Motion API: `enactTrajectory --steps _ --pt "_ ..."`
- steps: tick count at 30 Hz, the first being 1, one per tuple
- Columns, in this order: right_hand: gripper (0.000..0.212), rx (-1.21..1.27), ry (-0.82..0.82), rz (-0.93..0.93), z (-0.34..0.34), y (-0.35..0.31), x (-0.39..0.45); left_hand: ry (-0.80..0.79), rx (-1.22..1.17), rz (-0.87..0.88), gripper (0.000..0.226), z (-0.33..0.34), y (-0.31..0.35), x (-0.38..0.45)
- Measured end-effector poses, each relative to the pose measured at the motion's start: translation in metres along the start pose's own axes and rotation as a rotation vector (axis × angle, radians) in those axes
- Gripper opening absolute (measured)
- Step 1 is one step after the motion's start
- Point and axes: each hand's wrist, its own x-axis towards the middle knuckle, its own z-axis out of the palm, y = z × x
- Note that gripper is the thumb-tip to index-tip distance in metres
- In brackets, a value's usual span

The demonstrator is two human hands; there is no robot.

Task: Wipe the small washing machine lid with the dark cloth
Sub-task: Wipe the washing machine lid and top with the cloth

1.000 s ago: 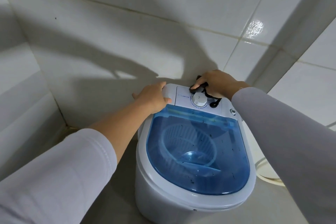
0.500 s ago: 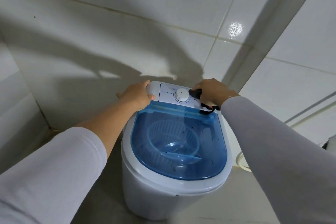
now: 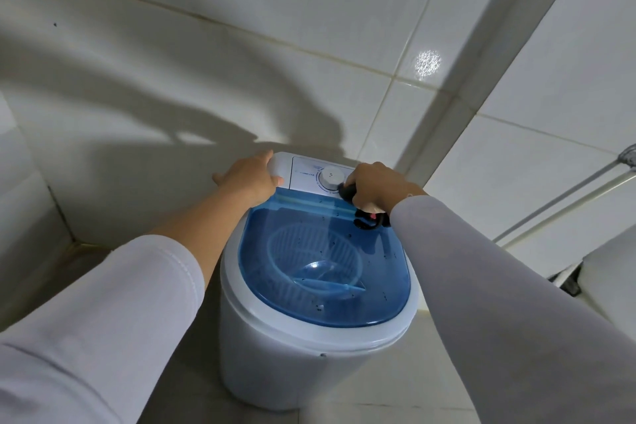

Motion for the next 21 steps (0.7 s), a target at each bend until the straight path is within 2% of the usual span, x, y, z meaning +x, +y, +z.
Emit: enactTrajectory --steps 6,11,14,21 --pt "0.035 0.08 -0.038 -0.034 -0.004 -0.003 -0.005 -0.007 -0.003 -0.001 0.063 0.0 0.001 -0.001" --pt "0.048 0.112 -0.063 -0.069 -0.008 -0.004 -0.007 -0.011 -0.002 -0.005 0.063 -0.001 0.001 -0.002" --pt "0.046 0.159 -0.095 -0.069 -0.015 0.003 -0.006 -0.021 -0.001 0.0 0.062 -0.002 0.001 -0.004" --pt "0.056 0.236 0.097 0.025 -0.039 0.014 0.016 -0.038 -0.025 0.011 0.062 -0.003 -0.001 -0.003"
